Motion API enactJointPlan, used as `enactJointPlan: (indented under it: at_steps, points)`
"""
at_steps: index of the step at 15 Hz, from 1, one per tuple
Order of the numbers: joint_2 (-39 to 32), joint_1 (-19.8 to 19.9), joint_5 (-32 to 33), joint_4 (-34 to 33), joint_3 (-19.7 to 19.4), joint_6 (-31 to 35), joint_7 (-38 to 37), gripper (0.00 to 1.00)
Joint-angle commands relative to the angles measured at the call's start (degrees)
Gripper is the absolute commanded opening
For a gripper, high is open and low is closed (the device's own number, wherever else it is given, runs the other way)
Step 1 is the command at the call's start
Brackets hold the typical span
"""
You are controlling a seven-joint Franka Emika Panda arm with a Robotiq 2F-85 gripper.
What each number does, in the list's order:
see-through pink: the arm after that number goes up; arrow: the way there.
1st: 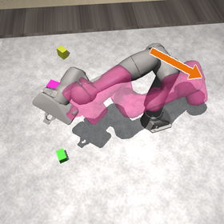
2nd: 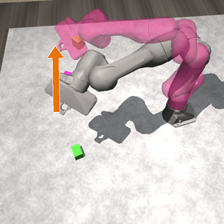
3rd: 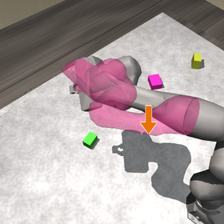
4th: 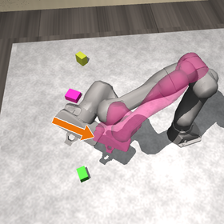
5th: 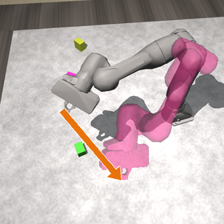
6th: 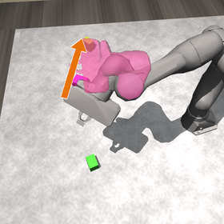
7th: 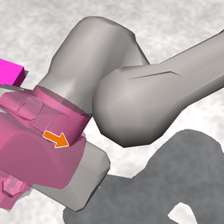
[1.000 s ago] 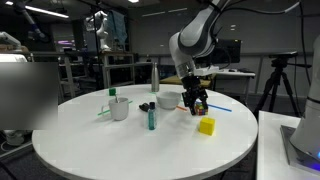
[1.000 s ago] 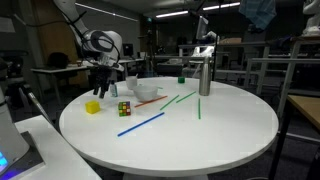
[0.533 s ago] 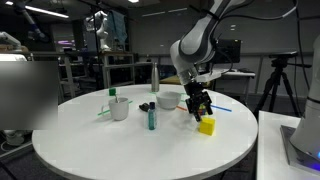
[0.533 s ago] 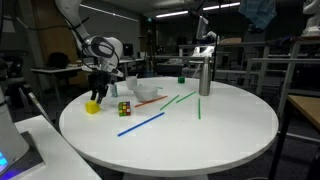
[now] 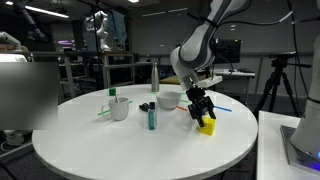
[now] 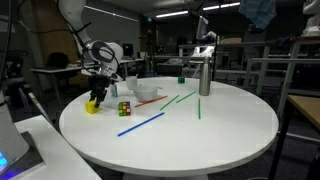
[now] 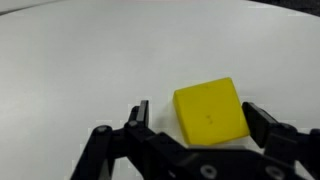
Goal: Put the yellow cube in the bowl
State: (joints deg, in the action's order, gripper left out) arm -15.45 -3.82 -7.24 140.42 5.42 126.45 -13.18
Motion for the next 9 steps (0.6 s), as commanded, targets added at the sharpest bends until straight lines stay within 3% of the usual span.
enactJointPlan:
  at_steps: [1, 6, 9]
  points:
    - [-1.57, -0.21, -1.35, -1.47, -0.62, -1.46, 0.81, 0.68]
    - [-2.59, -0.08, -1.64, -2.05, -0.79, -2.54, 0.90, 0.31]
    - [-1.25, -0.14, -1.56, -1.99, -1.01, -3.11, 0.34, 0.31]
